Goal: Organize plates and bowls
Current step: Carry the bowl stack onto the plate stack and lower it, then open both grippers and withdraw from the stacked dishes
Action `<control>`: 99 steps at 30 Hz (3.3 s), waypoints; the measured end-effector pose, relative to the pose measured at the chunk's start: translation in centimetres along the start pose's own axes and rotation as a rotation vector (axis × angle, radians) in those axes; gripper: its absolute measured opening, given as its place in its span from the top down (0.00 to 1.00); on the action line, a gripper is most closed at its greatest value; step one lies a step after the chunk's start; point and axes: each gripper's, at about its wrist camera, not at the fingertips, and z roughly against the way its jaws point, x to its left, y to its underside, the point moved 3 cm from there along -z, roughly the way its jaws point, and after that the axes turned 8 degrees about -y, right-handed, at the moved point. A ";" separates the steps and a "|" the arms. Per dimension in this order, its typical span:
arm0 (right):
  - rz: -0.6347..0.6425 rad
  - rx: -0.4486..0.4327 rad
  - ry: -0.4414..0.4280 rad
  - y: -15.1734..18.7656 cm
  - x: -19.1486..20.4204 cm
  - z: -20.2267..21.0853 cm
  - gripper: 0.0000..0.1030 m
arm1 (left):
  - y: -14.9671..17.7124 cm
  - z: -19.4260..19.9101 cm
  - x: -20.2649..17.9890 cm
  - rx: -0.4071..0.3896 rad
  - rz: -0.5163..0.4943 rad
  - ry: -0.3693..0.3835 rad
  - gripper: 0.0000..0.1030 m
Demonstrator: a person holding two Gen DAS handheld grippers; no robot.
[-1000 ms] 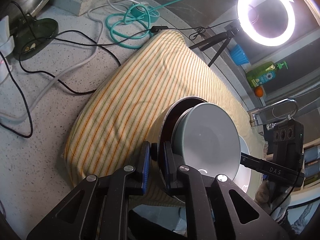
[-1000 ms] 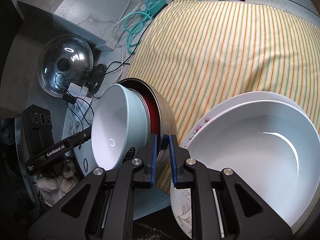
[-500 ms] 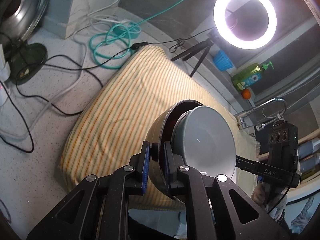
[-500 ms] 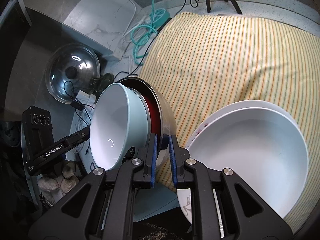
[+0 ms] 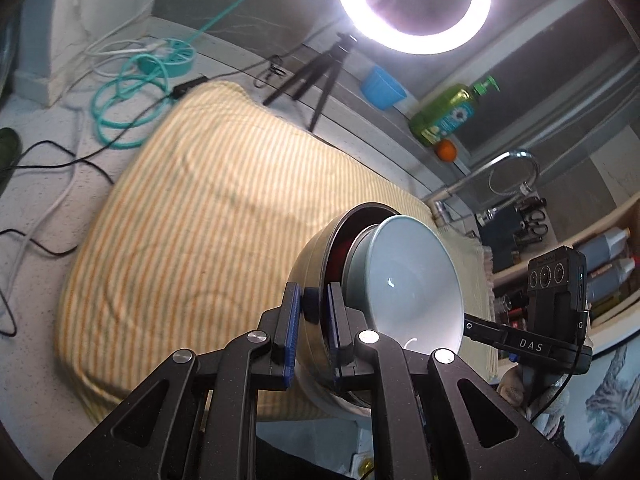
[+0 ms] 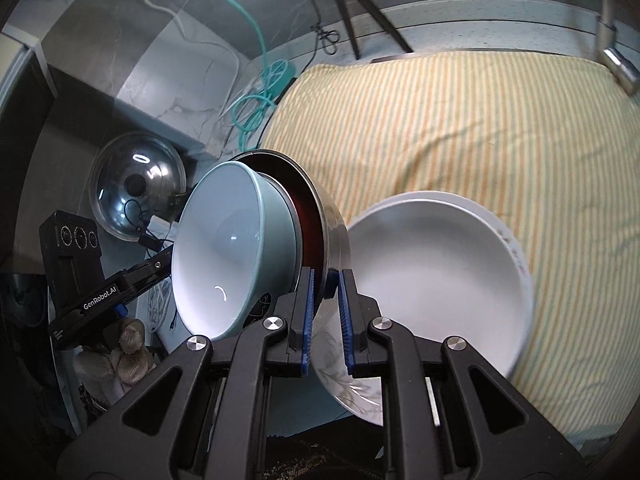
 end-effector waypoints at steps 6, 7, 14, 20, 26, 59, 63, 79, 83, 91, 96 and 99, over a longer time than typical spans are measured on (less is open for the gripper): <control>-0.065 -0.035 0.034 1.5 -2.8 2.5 0.87 | 0.8 -1.9 -2.3 0.056 -0.054 0.032 0.91; -0.075 -0.039 0.038 1.7 -3.3 2.9 0.87 | 0.9 -2.0 -2.6 0.063 -0.060 0.035 0.91; -0.130 -0.055 0.058 2.8 -5.3 4.1 0.87 | 1.7 -3.6 -4.1 0.112 -0.095 0.049 0.91; -0.150 -0.053 0.064 3.3 -6.3 4.4 0.87 | 2.2 -4.3 -4.6 0.136 -0.107 0.043 0.91; -0.159 -0.050 0.063 3.5 -6.7 4.4 0.87 | 2.3 -4.7 -4.7 0.146 -0.106 0.036 0.91; -0.108 -0.116 0.129 3.8 -6.4 6.4 0.53 | 2.1 -2.6 -4.7 0.064 -0.166 -0.055 0.71; -0.068 -0.131 0.177 4.0 -6.1 6.5 0.39 | 2.6 -2.1 -4.6 0.049 -0.190 -0.094 0.64; 0.022 -0.217 0.262 5.2 -4.6 8.2 0.16 | 3.9 0.5 -4.8 -0.070 -0.277 -0.256 0.35; 0.062 -0.263 0.292 5.7 -3.2 9.1 0.16 | 4.2 1.3 -5.6 -0.104 -0.301 -0.271 0.31; 0.146 -0.342 0.350 6.6 -0.4 11.0 0.10 | 4.7 2.4 -6.8 -0.137 -0.325 -0.253 0.31; 0.155 -0.360 0.347 6.7 0.2 11.4 0.10 | 4.9 2.9 -7.4 -0.148 -0.330 -0.242 0.31; 0.147 -0.360 0.342 6.8 0.2 11.4 0.10 | 5.1 3.0 -7.7 -0.155 -0.341 -0.249 0.31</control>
